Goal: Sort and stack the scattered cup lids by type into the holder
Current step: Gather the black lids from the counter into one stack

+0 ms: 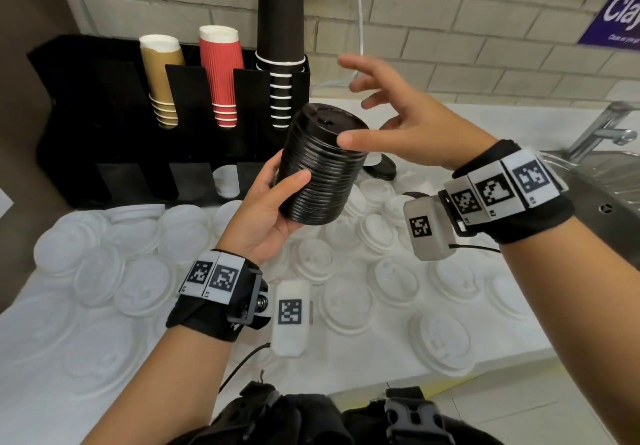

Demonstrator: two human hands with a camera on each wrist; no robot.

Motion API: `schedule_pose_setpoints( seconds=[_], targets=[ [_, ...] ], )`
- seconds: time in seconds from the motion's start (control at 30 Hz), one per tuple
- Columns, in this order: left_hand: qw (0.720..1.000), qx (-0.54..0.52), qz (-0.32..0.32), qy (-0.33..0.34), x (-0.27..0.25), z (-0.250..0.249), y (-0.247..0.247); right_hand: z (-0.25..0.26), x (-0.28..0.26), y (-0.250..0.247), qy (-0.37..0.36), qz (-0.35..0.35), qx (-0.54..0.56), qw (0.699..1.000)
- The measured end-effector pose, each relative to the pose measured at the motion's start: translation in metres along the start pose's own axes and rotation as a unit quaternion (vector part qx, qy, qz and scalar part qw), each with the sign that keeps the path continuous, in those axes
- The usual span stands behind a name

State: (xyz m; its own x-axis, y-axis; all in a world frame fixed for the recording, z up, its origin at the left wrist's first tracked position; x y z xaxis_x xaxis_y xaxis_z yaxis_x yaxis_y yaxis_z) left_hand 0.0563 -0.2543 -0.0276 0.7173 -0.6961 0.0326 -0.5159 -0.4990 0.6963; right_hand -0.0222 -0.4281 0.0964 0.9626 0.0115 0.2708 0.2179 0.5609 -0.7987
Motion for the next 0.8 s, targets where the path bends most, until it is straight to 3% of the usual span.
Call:
schedule_pose_setpoints(
  seconds=[0.1, 0.17, 0.23, 0.3, 0.33, 0.4, 0.47, 0.6, 0.7, 0.8],
  targets=[
    [1.0, -0.007, 0.004, 0.012, 0.002, -0.007, -0.004, -0.009, -0.025, -0.005, 0.062, -0.053, 0.015, 0.997],
    [1.0, -0.011, 0.008, 0.022, 0.004, -0.011, -0.007, -0.019, -0.049, 0.0, 0.107, 0.047, -0.078, 0.99],
    [0.999, -0.01, 0.016, 0.031, 0.006, -0.014, -0.009, -0.032, -0.08, 0.016, 0.145, 0.241, -0.199, 0.939],
    [0.999, -0.004, 0.025, 0.035, 0.008, -0.015, -0.01, -0.045, -0.114, 0.038, 0.165, 0.392, -0.286, 0.859],
    [0.999, 0.0, 0.028, 0.036, 0.009, -0.016, -0.01, -0.053, -0.131, 0.048, 0.162, 0.43, -0.321, 0.828],
    [0.999, 0.007, 0.031, 0.038, 0.01, -0.017, -0.009, -0.065, -0.159, 0.064, 0.136, 0.453, -0.377, 0.796],
    [0.999, 0.009, 0.03, 0.038, 0.01, -0.016, -0.008, -0.072, -0.179, 0.074, 0.124, 0.441, -0.395, 0.796],
    [0.999, 0.016, 0.026, 0.038, 0.008, -0.015, -0.008, -0.075, -0.185, 0.08, 0.14, 0.414, -0.351, 0.828],
    [0.999, 0.025, 0.013, 0.045, 0.007, -0.02, -0.011, -0.07, -0.169, 0.069, 0.149, 0.403, -0.299, 0.852],
    [0.998, 0.028, 0.01, 0.06, 0.006, -0.028, -0.015, -0.058, -0.134, 0.06, 0.129, 0.346, -0.266, 0.89]
  ],
)
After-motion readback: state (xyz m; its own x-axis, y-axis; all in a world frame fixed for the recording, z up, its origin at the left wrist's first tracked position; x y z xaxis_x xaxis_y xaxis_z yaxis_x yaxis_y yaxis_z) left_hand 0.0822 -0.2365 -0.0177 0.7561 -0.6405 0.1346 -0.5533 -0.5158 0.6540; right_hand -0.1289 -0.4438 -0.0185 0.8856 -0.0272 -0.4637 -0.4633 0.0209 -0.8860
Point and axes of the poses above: each hand's wrist, its own x-axis towards the middle knuckle, its own y-axis out of the palm, z = x × y, the point moved 1 cm from there along x, towards the middle knuckle, and after that the axes turned 7 degrees about -x, right-handed, at the moved point
